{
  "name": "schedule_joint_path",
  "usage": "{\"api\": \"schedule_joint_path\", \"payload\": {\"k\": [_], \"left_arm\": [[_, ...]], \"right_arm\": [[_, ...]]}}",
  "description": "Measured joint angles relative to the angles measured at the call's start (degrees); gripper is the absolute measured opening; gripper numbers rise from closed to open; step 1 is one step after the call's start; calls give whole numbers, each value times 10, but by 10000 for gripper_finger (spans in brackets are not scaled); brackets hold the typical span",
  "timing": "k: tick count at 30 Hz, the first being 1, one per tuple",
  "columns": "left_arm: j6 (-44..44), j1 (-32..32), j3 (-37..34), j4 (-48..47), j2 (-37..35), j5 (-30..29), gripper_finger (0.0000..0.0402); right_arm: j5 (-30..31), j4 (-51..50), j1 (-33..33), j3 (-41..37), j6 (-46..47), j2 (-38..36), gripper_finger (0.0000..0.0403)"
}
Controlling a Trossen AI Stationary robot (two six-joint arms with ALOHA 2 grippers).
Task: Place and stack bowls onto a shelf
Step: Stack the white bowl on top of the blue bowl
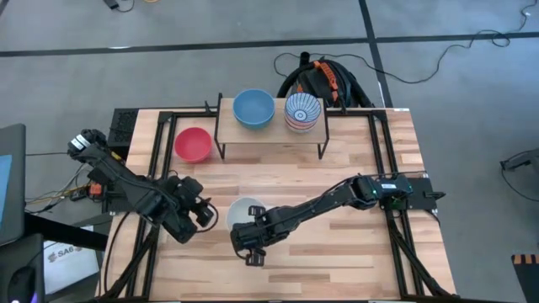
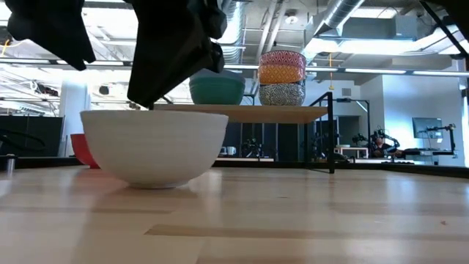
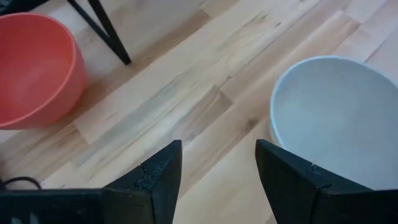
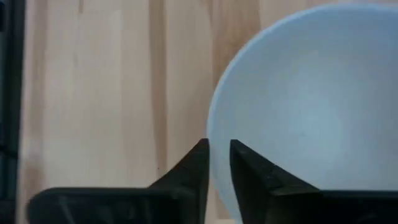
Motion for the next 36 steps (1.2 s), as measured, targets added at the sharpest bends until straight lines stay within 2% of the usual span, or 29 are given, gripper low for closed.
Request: {"api": "schedule_joint_path", "payload": {"k": [6, 10, 17, 22, 25, 30, 36], "left_arm": [[-11, -7, 0, -3, 0, 5, 190], [-22, -11, 0, -3, 0, 6, 190], [-35, -14, 0, -13, -3, 26, 190], [-84, -30, 17, -74, -3, 27, 190], [-119, -44, 25, -112, -3, 27, 190], [-177, -67, 28, -160, -3, 35, 190], [-221, -81, 28, -198, -3, 36, 190]], "right_arm": [[-40, 5, -5, 2, 41, -1, 132], [-41, -2, -18, 22, 53, -16, 177], [-30, -26, -95, 35, 42, -36, 230], [-30, -28, -156, 36, -21, -22, 234], [-63, -32, -178, 34, -67, -8, 228], [-122, -31, -186, 27, -138, 1, 217], [-137, -18, -182, 10, -159, 1, 207]]}}
